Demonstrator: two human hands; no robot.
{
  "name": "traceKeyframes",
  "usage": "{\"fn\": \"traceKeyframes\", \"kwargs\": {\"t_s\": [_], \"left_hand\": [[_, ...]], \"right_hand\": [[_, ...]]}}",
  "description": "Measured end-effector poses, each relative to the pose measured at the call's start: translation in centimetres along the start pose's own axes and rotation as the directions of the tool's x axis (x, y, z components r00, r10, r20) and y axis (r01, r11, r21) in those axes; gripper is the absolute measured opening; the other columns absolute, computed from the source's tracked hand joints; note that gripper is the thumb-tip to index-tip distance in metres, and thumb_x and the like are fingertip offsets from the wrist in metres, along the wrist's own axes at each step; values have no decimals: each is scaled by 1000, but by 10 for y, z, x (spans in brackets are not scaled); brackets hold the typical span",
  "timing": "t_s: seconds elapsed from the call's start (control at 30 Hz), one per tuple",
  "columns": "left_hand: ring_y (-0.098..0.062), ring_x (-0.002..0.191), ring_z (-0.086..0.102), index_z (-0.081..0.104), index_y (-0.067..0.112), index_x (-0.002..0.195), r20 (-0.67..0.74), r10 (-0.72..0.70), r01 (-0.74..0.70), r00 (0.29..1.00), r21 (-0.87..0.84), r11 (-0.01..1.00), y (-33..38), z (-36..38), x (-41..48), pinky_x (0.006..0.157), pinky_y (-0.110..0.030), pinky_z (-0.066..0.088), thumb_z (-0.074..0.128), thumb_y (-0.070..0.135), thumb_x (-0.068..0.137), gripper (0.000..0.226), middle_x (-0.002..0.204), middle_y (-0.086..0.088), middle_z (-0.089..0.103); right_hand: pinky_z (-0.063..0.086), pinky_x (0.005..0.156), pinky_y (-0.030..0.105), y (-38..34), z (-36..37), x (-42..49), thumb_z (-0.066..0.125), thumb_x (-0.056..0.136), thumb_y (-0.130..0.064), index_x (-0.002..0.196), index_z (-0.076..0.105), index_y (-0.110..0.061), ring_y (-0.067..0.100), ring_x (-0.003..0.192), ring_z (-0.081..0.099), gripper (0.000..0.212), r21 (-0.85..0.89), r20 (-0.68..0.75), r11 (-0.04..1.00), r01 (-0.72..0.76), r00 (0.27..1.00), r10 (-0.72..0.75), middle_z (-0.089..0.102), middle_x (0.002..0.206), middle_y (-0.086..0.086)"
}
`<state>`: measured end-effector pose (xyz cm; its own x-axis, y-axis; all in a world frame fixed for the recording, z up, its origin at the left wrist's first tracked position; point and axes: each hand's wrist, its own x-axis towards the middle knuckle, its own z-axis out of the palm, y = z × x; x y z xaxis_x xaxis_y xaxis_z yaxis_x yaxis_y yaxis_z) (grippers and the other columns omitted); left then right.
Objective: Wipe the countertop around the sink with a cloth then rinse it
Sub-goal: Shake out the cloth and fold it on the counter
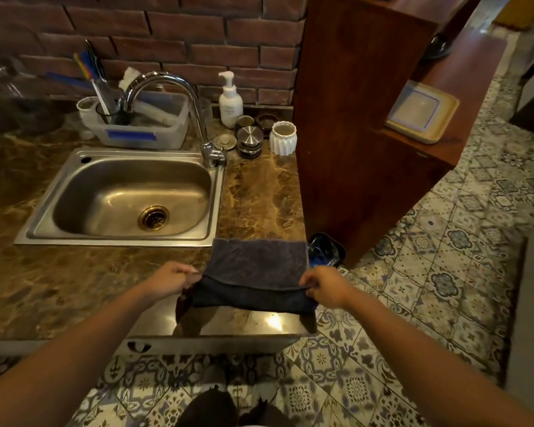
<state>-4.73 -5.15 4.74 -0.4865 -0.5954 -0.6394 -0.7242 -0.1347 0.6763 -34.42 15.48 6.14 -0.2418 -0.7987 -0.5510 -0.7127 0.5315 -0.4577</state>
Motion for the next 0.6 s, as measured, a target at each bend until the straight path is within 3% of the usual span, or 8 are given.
{"fn": "traceKeyframes", "kwargs": {"t_s": [0.07,0.2,0.3,0.4,0.5,0.6], "left_hand": [[-21,81,58,75,7,98,-65,4,-11,998,-110,994,12,0,10,73,-31,45,62,16,97,17,87,-11,68],[-20,63,55,67,10,82,-243,-80,24,967,-226,974,28,3,57,57,-27,42,60,14,99,19,72,-10,60],[-24,73,61,69,10,97,-316,-170,79,933,-282,956,22,8,86,61,-31,47,61,15,97,9,87,-14,66],[-30,89,66,67,10,98,-349,-249,167,903,-249,954,5,16,90,77,-40,56,67,25,94,16,95,-13,69],[-34,91,68,68,8,90,-355,-275,226,893,-174,959,-14,24,75,87,-46,58,72,32,90,25,90,-14,71],[-34,88,71,69,14,77,-331,-276,259,903,-93,961,-29,35,65,87,-47,58,78,31,84,21,79,-10,71]], "right_hand": [[51,91,31,-7,-15,15,63,93,-4,111,70,-10,21,107,63,20,46,-95,998,-32,995,36,66,107,3],[42,78,24,-3,-29,67,68,93,-13,109,67,-14,26,103,65,16,147,-238,981,-123,959,156,66,99,5],[46,90,35,2,-18,93,72,92,-21,139,49,-9,32,114,59,53,298,-349,930,-216,882,317,58,127,15],[43,106,45,4,8,90,74,90,-30,149,34,-8,39,129,49,74,405,-289,838,-366,818,497,39,147,19],[48,99,45,9,38,71,76,88,-30,136,47,-8,37,122,55,60,481,-252,774,-412,780,572,50,137,18],[47,81,35,10,56,53,72,91,-24,103,58,-10,34,103,63,23,529,-230,732,-429,758,611,65,107,16]]}}
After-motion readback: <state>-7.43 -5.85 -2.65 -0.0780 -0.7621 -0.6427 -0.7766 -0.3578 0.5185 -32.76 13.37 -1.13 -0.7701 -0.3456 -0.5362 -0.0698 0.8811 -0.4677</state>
